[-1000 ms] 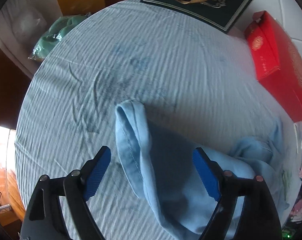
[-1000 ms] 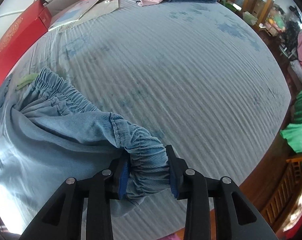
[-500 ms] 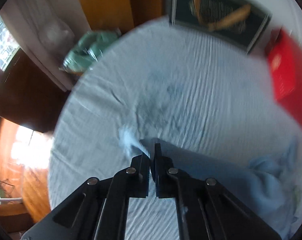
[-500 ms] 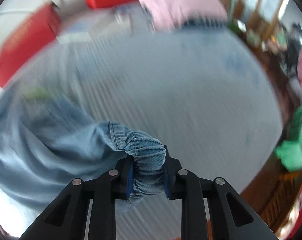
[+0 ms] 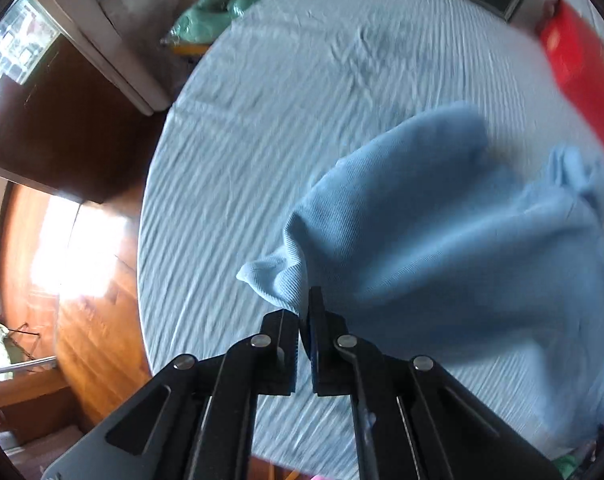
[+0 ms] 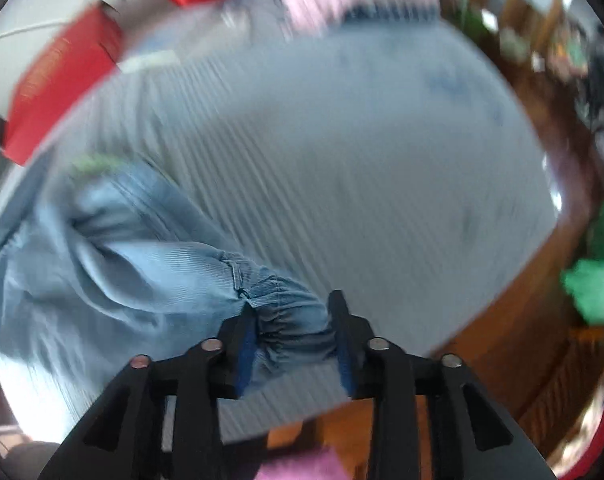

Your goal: Fold clothes

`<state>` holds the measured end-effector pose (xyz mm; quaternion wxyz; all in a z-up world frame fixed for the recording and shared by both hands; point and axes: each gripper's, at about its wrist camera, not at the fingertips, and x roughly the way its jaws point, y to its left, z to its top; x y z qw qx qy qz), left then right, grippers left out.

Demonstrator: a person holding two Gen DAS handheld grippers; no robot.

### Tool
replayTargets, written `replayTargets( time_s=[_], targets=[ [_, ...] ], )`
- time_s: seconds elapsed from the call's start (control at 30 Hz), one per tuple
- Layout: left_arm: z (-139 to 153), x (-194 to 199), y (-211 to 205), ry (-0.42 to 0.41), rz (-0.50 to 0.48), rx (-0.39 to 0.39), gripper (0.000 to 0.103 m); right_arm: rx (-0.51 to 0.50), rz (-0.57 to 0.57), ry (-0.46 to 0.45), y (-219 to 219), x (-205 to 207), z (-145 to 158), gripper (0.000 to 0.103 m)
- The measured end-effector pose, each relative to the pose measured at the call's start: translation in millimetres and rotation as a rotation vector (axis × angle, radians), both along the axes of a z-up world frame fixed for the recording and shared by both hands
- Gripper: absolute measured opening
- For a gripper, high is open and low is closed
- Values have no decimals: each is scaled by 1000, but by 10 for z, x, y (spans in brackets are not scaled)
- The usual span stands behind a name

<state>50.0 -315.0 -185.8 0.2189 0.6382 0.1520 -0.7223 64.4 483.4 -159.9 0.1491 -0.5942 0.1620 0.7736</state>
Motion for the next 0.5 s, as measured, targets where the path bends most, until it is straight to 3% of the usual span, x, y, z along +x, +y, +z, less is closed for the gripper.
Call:
replayTargets(
  time_s=[0.07,0.1,0.13,0.2,0.27,0.37,0.5],
  targets=[
    [145,-2,102,17,-33,-4,15,-25,-24,-57,52,69,-190,42],
    [250,-14,152,31,-51,-9,28,-30,-23,-58,71,79,-166,49],
    [386,-55,227,66,-69,-17,52,-17,-22,-46,84,83,-98,52],
    [687,-187,397,145,-117,-44,87,9,-21,-8,112,71,87,53],
    [960,-380,551,215,-169,-64,89,27,-26,59,147,14,308,57],
    [1201,-817,897,316,-292,13,89,-14,-25,161,103,-133,510,59],
    [1063,-1592,1471,308,-435,72,89,-59,34,162,-126,-517,412,59]
  ],
)
